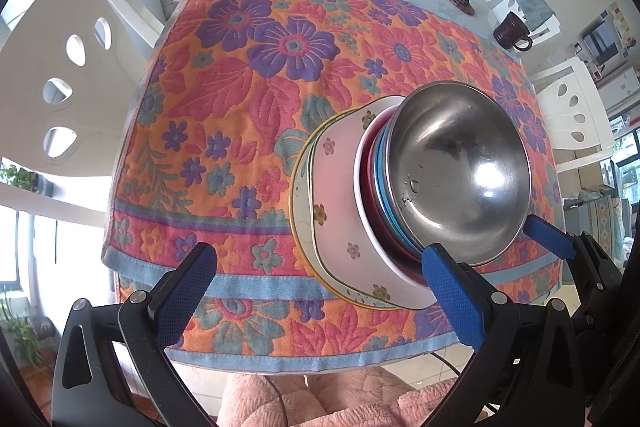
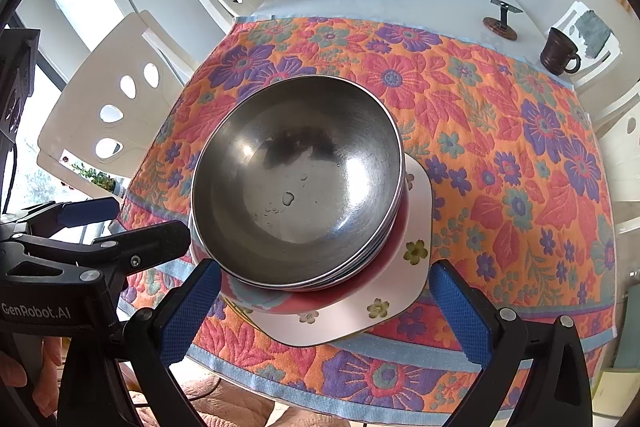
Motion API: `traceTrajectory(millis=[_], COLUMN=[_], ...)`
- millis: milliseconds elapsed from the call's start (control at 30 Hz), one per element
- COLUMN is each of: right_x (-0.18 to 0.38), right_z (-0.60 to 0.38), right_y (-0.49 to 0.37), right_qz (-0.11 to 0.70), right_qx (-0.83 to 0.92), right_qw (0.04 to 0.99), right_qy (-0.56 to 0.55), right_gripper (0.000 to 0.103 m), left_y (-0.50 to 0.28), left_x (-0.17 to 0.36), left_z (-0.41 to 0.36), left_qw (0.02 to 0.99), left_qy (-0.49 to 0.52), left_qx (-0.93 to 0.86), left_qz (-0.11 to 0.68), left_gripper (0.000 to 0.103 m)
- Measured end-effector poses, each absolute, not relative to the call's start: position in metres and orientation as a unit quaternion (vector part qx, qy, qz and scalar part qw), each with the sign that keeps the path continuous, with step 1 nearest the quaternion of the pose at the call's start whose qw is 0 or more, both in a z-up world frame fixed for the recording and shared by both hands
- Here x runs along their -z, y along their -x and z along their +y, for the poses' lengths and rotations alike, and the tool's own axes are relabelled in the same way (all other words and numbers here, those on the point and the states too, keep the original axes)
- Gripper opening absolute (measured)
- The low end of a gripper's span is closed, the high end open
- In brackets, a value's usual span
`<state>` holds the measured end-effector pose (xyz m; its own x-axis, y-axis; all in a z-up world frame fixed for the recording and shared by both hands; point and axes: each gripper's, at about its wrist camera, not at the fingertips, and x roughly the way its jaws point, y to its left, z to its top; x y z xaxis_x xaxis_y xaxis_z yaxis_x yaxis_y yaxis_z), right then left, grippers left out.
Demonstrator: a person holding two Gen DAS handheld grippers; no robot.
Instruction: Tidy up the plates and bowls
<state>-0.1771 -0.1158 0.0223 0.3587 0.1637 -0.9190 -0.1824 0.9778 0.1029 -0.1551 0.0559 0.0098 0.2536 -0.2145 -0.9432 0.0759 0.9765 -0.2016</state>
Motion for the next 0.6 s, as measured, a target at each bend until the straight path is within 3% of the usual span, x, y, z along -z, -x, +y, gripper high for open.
traceTrajectory(millis=[600], right_x=[-0.0245], right_z=[-0.1153], right_y=[0.1744], right_qz=[0.553], right_qx=[-0.136], right_qw=[0.822], right_qy=[0.031], right_gripper=[0.103], left_y=[0.1594], left_x=[-0.0162], left_z=[0.0581], left_qw=[0.798], left_qy=[0.076], left_qx=[0.032], left_qz=[0.596], left_gripper=[0.102])
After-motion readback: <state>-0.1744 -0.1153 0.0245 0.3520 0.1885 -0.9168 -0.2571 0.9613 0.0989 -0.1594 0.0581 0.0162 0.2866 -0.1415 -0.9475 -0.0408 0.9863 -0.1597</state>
